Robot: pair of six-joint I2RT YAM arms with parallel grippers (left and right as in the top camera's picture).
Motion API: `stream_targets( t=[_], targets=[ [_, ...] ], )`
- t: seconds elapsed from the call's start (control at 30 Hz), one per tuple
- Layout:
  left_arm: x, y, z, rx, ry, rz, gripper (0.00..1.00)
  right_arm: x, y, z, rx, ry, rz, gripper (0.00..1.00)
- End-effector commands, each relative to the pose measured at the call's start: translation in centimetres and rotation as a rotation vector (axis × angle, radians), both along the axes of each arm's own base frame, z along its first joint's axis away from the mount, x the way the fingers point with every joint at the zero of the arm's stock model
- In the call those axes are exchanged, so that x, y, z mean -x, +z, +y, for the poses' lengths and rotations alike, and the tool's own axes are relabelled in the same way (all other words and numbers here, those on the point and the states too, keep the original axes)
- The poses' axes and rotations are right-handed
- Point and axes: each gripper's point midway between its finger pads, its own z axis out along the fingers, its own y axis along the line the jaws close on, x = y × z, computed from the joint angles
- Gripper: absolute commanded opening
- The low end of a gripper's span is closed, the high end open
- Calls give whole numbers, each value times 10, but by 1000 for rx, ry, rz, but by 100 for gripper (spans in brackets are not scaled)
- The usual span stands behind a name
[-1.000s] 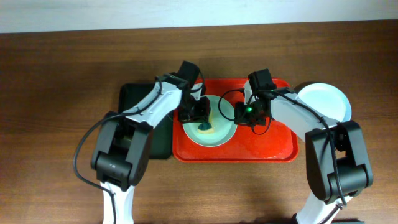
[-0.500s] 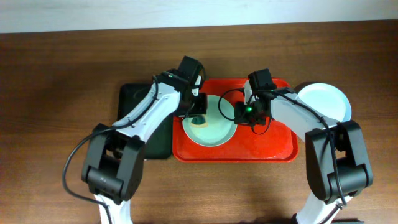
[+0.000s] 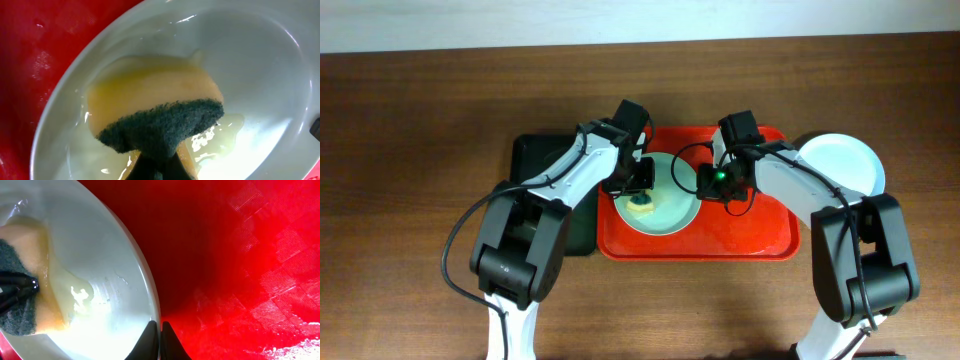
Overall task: Clean dirty plates on tray and stack at the side
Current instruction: 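Scrub the plate surface with the sponge while right gripper holds rim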
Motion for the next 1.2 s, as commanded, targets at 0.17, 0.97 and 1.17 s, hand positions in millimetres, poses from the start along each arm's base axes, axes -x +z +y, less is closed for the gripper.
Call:
stream_targets(
  t=[0.17, 0.97, 1.17],
  targets=[
    [41, -33, -35, 124, -68, 180, 0, 3, -7, 0, 21, 1, 12, 4],
    [-2, -49, -14, 21, -30, 15, 0, 3, -6, 2, 10, 4, 12, 4],
    [3, -52, 22, -20, 1, 93, 0, 4, -6, 2, 10, 4, 13, 4]
  ],
)
